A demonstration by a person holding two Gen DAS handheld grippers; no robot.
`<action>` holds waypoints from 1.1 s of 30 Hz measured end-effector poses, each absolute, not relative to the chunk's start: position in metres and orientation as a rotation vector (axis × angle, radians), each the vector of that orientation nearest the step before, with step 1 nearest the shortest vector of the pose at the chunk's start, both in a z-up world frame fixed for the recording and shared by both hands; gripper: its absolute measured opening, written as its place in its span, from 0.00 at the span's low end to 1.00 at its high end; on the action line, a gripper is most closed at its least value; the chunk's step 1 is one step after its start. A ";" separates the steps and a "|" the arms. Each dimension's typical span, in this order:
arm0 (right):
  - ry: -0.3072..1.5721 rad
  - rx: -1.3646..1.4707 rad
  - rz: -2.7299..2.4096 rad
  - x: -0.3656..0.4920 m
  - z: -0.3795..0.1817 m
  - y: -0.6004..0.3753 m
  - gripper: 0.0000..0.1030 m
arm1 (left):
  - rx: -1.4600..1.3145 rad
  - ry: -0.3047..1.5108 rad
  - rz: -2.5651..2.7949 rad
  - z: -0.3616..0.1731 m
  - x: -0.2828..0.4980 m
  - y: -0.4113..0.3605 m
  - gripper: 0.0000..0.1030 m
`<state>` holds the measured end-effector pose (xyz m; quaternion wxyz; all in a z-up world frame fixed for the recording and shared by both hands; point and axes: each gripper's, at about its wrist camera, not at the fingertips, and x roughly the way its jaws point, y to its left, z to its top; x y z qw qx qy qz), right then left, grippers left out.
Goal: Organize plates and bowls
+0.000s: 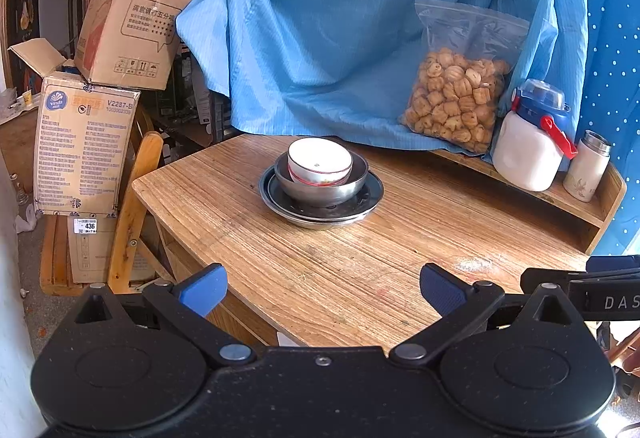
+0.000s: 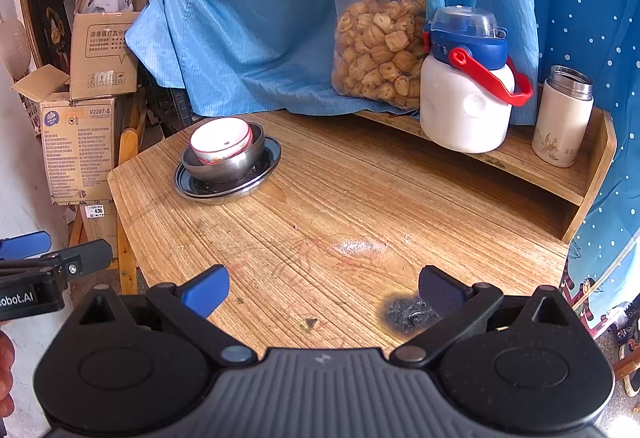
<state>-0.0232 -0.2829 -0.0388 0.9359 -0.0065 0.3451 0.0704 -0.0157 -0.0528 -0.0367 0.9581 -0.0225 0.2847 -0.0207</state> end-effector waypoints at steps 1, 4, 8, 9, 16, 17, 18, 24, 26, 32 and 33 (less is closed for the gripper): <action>0.705 -0.013 0.144 -0.023 -0.039 -0.283 1.00 | -0.046 0.578 -0.042 -0.037 -0.016 -0.053 0.99; 0.707 -0.013 0.144 -0.023 -0.039 -0.283 1.00 | -0.046 0.582 -0.044 -0.038 -0.015 -0.053 0.99; 0.708 -0.013 0.144 -0.022 -0.039 -0.284 1.00 | -0.043 0.589 -0.046 -0.039 -0.012 -0.054 0.99; 0.710 -0.013 0.144 -0.022 -0.039 -0.284 1.00 | -0.041 0.593 -0.042 -0.039 -0.011 -0.054 0.99; 0.713 -0.016 0.142 -0.019 -0.041 -0.284 1.00 | -0.053 0.615 -0.005 -0.041 -0.008 -0.050 0.99; 0.713 -0.016 0.143 -0.019 -0.041 -0.284 1.00 | -0.056 0.617 -0.002 -0.041 -0.007 -0.049 0.99; 0.713 -0.017 0.143 -0.019 -0.040 -0.283 1.00 | -0.059 0.619 -0.001 -0.041 -0.007 -0.048 0.99; 0.721 -0.018 0.145 -0.016 -0.042 -0.283 1.00 | -0.031 0.632 -0.007 -0.043 -0.004 -0.051 0.99; 0.725 -0.019 0.145 -0.015 -0.042 -0.283 1.00 | -0.009 0.633 0.000 -0.043 -0.004 -0.053 0.99; 0.725 -0.020 0.144 -0.014 -0.042 -0.284 1.00 | 0.009 0.630 0.001 -0.043 -0.003 -0.056 0.99; 0.725 -0.021 0.144 -0.014 -0.042 -0.284 1.00 | 0.008 0.631 0.000 -0.043 -0.003 -0.056 0.99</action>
